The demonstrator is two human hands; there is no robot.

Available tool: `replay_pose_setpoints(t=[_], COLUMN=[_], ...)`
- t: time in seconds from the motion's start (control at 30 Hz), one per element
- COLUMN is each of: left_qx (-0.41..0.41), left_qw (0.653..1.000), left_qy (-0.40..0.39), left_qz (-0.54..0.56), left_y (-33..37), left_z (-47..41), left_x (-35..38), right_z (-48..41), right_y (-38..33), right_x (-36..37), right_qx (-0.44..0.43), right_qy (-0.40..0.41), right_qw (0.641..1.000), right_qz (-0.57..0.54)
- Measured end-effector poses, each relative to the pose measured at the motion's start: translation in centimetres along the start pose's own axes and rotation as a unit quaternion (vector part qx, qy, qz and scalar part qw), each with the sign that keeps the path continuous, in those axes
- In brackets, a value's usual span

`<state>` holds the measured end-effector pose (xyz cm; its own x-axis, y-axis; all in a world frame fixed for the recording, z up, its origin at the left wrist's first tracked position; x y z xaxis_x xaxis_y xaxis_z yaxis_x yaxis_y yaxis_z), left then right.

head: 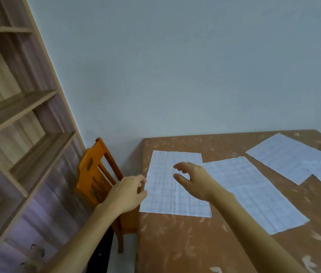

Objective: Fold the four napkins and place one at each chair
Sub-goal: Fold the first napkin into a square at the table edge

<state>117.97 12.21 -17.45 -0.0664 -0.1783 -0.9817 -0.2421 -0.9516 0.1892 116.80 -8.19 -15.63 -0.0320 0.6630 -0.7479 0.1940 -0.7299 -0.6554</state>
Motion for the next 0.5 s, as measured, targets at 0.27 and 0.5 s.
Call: replay_pose_setpoints(t=[0.27, 0.5], left_qx=[-0.003, -0.064], left_qw=[0.997, 0.989], left_qy=[-0.074, -0.080], left_qz=[-0.010, 0.111], left_y=[-0.1, -1.2], left_z=[-10.2, -14.7], left_x=[9.4, 15.8], right_z=[-7.0, -8.6], right_y=[11.1, 18.8], right_x=[5.1, 9.3], right_qx=[0.096, 0.163], right_qy=[-0.051, -0.078], right_qw=[0.993, 0.982], right_qz=[-0.049, -0.050])
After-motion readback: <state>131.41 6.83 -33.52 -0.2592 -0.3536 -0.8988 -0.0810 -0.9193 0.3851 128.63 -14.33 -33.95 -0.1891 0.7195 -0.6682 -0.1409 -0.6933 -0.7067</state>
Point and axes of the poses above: each hand's wrist, its own z-axis away from the middle knuckle, its own x-axis out of the palm, y = z × x, the point moved 7 cm from there along -z, towards the middle knuckle, and after that the axes turned 9 degrees about -z, right-handed, at the moved point
